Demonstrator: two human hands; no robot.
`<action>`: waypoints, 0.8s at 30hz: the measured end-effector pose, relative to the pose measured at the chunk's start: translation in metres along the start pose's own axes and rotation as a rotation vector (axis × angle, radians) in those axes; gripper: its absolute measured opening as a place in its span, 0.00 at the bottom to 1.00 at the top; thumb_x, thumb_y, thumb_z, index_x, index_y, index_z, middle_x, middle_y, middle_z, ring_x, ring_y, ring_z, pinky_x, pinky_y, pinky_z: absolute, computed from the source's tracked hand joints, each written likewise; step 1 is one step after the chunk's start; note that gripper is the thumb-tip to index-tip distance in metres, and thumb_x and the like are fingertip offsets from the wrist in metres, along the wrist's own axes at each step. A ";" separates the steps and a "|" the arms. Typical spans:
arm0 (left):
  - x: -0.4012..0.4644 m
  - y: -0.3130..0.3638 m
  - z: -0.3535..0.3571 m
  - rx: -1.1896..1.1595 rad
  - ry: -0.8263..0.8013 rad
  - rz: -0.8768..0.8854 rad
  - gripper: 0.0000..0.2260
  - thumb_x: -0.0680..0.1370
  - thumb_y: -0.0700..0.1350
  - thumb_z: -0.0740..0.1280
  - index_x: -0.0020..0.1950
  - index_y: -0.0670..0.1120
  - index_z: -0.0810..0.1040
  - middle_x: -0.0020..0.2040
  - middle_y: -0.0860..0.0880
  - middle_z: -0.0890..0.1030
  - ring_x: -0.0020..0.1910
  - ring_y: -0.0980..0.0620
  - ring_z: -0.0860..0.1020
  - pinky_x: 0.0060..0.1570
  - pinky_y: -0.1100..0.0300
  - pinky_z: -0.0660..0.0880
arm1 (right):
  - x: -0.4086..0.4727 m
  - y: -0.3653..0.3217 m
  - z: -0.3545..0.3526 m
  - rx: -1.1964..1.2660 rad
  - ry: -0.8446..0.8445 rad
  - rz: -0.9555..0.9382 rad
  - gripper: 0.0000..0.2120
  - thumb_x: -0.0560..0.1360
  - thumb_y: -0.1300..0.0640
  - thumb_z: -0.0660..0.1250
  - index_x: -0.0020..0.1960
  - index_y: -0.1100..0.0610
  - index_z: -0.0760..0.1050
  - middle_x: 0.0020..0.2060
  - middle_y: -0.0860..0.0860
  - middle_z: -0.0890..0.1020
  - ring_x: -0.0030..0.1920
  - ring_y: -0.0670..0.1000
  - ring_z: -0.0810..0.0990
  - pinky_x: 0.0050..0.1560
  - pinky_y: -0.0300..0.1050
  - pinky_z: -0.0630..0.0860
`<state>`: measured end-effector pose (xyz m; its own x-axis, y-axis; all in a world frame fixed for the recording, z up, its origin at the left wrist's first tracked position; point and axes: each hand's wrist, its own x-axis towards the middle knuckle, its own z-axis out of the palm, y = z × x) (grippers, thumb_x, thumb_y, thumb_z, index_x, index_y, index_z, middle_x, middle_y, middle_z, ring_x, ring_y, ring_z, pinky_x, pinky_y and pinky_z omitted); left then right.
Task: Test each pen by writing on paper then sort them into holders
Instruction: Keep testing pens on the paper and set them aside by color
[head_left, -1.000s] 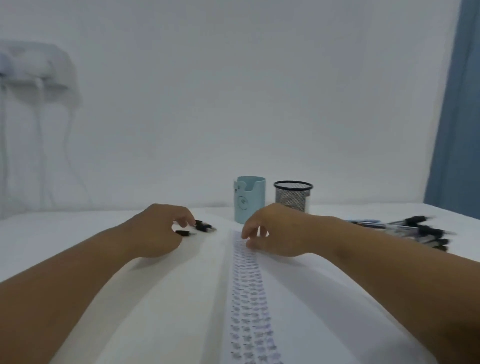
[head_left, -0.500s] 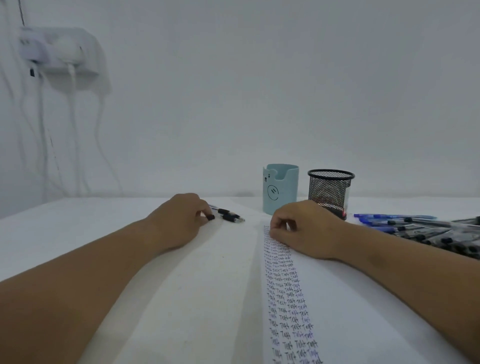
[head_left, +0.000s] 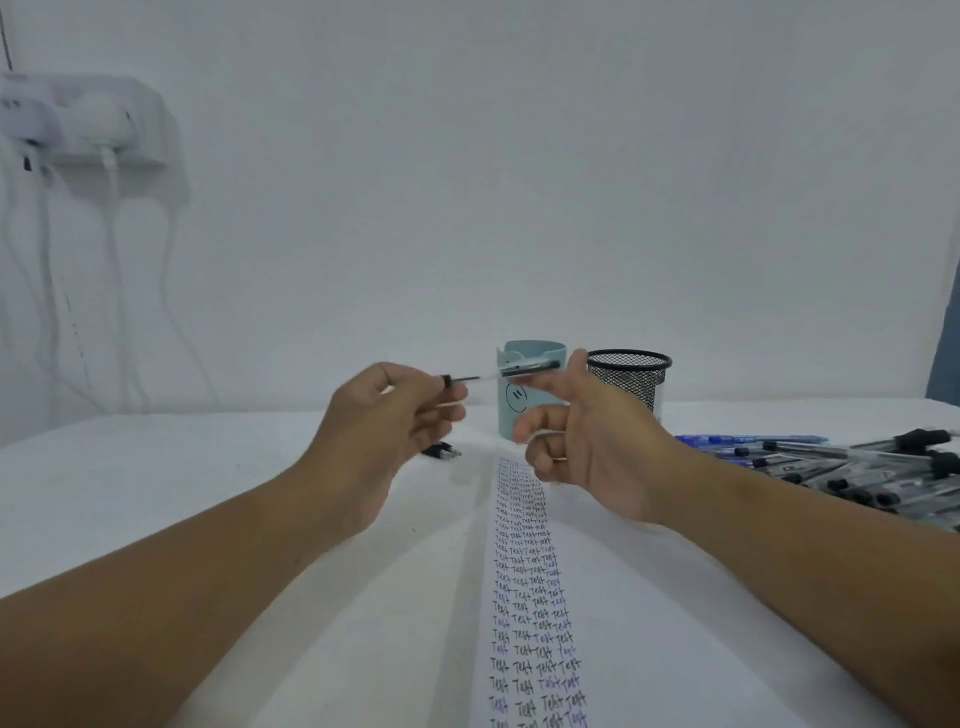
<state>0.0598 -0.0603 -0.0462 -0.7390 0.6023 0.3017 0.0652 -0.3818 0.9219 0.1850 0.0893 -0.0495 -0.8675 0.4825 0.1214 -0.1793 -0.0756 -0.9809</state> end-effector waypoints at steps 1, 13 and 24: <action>-0.001 -0.005 0.000 0.104 -0.018 -0.004 0.01 0.80 0.37 0.68 0.48 0.41 0.77 0.44 0.43 0.87 0.43 0.48 0.83 0.46 0.58 0.80 | -0.001 -0.005 0.001 0.098 0.011 0.012 0.30 0.82 0.35 0.48 0.63 0.56 0.76 0.35 0.56 0.81 0.28 0.53 0.72 0.35 0.45 0.68; -0.004 -0.020 -0.002 0.447 -0.106 0.041 0.02 0.78 0.42 0.72 0.46 0.45 0.82 0.41 0.49 0.87 0.52 0.44 0.83 0.54 0.51 0.76 | 0.000 -0.013 -0.007 0.248 0.023 0.021 0.19 0.82 0.50 0.55 0.52 0.58 0.81 0.33 0.55 0.80 0.32 0.53 0.78 0.32 0.41 0.73; -0.002 -0.031 -0.005 0.832 -0.320 0.119 0.12 0.74 0.58 0.74 0.55 0.59 0.79 0.50 0.63 0.84 0.52 0.69 0.76 0.53 0.63 0.70 | 0.013 0.006 -0.009 -0.038 0.246 -0.194 0.20 0.70 0.71 0.74 0.38 0.54 0.65 0.25 0.49 0.69 0.24 0.48 0.65 0.27 0.40 0.64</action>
<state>0.0561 -0.0531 -0.0770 -0.4820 0.8052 0.3454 0.6859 0.1016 0.7205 0.1770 0.1031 -0.0548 -0.6800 0.6814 0.2706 -0.3088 0.0685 -0.9486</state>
